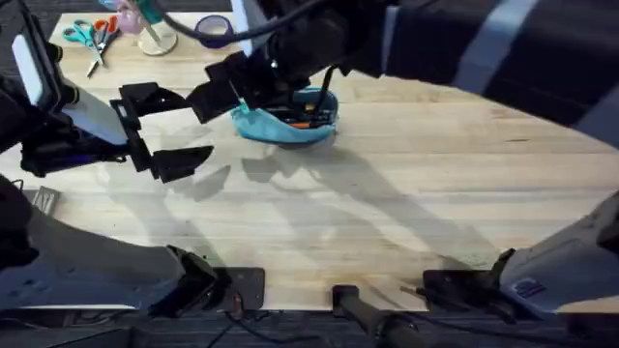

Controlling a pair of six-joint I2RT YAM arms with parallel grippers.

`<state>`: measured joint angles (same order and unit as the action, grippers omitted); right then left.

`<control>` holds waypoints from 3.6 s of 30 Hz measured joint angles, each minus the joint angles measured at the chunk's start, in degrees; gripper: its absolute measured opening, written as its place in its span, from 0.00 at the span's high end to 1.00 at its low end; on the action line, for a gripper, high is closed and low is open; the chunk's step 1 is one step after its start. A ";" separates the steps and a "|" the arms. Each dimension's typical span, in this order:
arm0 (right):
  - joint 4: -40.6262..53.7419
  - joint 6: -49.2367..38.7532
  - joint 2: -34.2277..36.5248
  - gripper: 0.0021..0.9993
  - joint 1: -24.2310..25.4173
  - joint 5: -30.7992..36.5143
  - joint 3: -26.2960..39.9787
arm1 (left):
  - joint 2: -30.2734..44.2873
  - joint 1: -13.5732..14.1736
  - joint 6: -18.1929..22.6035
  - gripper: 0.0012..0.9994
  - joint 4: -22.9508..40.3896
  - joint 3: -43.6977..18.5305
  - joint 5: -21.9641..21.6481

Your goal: Unzip the bag, pick up the pens from the table one at a time and place them inside, then zip the bag closed.

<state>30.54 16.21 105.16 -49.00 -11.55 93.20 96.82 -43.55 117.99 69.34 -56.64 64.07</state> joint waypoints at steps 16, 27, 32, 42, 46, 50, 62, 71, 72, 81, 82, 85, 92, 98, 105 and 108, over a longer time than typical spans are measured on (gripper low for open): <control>-8.24 -3.63 6.46 0.00 -0.06 2.23 0.53 | 0.00 0.00 0.00 0.01 0.00 0.00 -0.01; -11.74 -7.52 10.84 0.01 -0.06 6.86 0.53 | 0.00 0.00 0.00 0.01 0.00 0.00 0.00; -12.11 -9.11 10.84 0.11 -0.06 8.72 0.53 | 0.00 0.00 0.01 0.01 0.00 0.00 -0.01; -12.13 -9.68 10.84 0.23 -0.06 9.40 0.53 | 0.00 0.00 0.00 0.01 0.00 0.00 0.00; -11.39 -9.87 10.84 0.24 -0.06 9.40 0.53 | 0.00 0.00 0.02 0.01 -0.02 0.00 -0.02; -9.66 -9.94 10.84 0.28 -0.08 9.40 0.53 | 0.00 0.00 0.00 0.01 -0.02 0.00 0.00; -9.61 -10.09 10.84 0.63 -0.08 9.42 0.53 | 0.00 0.00 0.00 0.01 -0.13 0.00 -0.01; -9.77 -10.10 10.84 0.97 -0.08 9.42 0.53 | 0.00 0.00 0.02 0.01 -0.13 0.00 0.00; -9.77 -10.10 10.84 0.97 -0.08 9.42 0.53 | 0.00 0.00 0.02 0.01 -0.13 0.00 0.00; -9.77 -10.12 10.84 0.97 -0.08 9.42 0.53 | 0.00 0.00 0.02 0.01 -0.13 0.00 0.00; -9.77 -10.12 10.84 0.97 -0.08 9.42 0.53 | 0.00 0.00 0.00 0.01 -0.13 0.00 0.00; -9.77 -10.10 10.84 0.97 -0.08 9.42 0.53 | 0.00 0.00 0.00 0.01 -0.13 0.00 0.00; -9.59 -10.10 10.41 0.97 -0.08 9.42 0.53 | 0.00 0.00 0.00 0.01 -0.13 0.00 0.00; -9.37 -10.11 6.51 0.97 -0.08 9.43 0.53 | 0.00 0.00 0.01 0.01 -0.13 0.00 -0.01; -8.48 -10.12 5.18 0.97 -0.08 9.85 0.53 | 0.00 0.00 0.00 0.01 -1.34 0.00 0.00; -8.46 -10.12 5.16 0.97 -0.08 9.85 0.53 | 0.00 0.00 0.01 0.01 -3.35 0.00 -0.02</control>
<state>22.09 6.09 110.32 -49.08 -1.70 93.73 96.82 -43.55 118.01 65.99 -56.64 64.05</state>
